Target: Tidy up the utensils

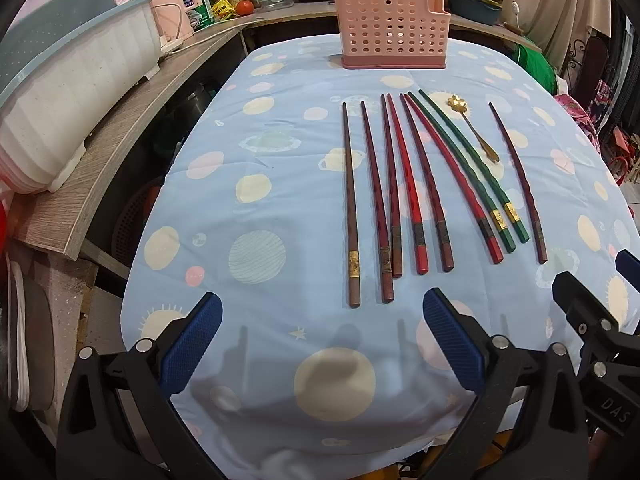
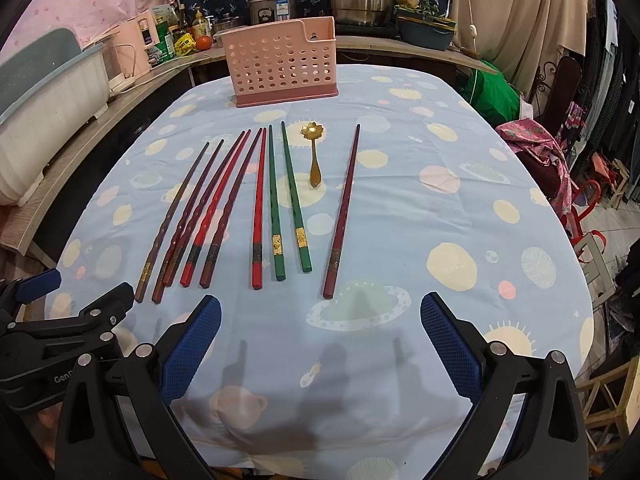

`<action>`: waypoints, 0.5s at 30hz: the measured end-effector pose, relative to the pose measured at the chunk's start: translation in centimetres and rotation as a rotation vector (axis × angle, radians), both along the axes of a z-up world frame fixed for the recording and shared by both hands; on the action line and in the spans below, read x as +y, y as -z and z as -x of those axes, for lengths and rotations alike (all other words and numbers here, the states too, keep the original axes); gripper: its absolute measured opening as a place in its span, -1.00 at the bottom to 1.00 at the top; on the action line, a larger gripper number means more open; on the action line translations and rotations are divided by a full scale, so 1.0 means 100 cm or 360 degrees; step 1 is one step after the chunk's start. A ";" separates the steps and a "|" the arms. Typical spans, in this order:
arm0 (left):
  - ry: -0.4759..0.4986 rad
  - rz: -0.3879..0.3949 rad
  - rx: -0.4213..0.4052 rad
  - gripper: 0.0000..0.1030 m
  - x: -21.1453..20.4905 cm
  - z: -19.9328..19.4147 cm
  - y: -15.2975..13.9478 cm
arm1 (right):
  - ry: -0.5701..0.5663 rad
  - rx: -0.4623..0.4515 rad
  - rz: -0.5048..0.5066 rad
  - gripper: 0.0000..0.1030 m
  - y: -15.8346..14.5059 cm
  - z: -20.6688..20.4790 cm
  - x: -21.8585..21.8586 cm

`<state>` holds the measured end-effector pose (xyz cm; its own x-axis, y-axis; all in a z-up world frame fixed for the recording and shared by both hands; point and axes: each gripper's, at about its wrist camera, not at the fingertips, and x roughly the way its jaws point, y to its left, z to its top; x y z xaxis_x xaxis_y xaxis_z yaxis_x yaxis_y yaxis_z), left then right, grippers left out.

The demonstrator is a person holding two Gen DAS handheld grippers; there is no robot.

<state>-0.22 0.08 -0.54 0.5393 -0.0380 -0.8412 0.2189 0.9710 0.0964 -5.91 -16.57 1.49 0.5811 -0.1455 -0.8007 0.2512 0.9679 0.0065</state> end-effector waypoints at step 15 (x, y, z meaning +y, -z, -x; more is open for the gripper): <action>0.0002 -0.0001 0.0000 0.86 0.001 0.001 0.000 | -0.0002 0.0000 -0.0002 0.87 0.000 0.001 0.001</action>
